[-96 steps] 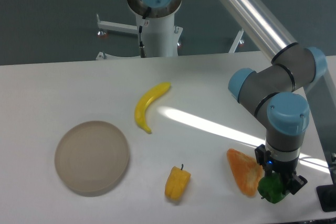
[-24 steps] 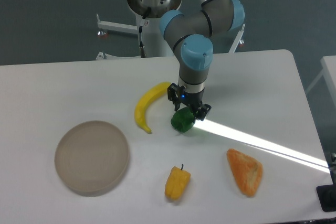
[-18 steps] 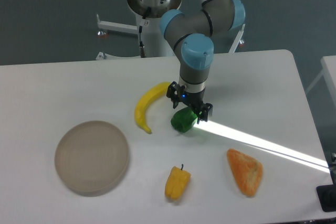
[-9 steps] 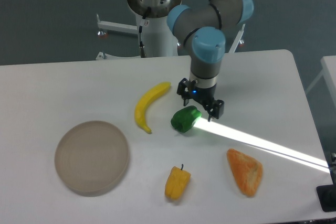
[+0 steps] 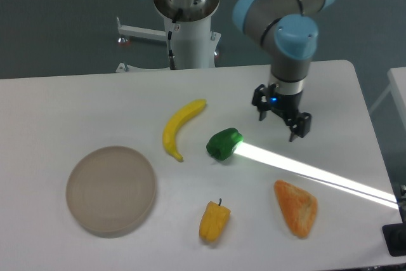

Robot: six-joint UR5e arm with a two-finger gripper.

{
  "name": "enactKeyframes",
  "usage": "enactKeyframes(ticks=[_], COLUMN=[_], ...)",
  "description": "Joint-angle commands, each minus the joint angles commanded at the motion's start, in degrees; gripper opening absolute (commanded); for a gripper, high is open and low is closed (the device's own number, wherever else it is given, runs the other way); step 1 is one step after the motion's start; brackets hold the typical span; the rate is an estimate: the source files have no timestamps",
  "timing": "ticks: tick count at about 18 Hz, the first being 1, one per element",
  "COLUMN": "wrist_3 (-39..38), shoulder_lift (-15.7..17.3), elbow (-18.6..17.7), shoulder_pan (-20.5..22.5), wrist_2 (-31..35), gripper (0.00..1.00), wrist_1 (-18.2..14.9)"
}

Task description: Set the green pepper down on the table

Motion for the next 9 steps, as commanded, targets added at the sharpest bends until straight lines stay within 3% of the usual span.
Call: enactKeyframes(ticks=[9], wrist_3=[0.0], shoulder_lift=[-0.6], elbow=[2.3], shoulder_pan=[-0.3], wrist_2=[0.0], gripper=[1.00], wrist_1=[-1.4])
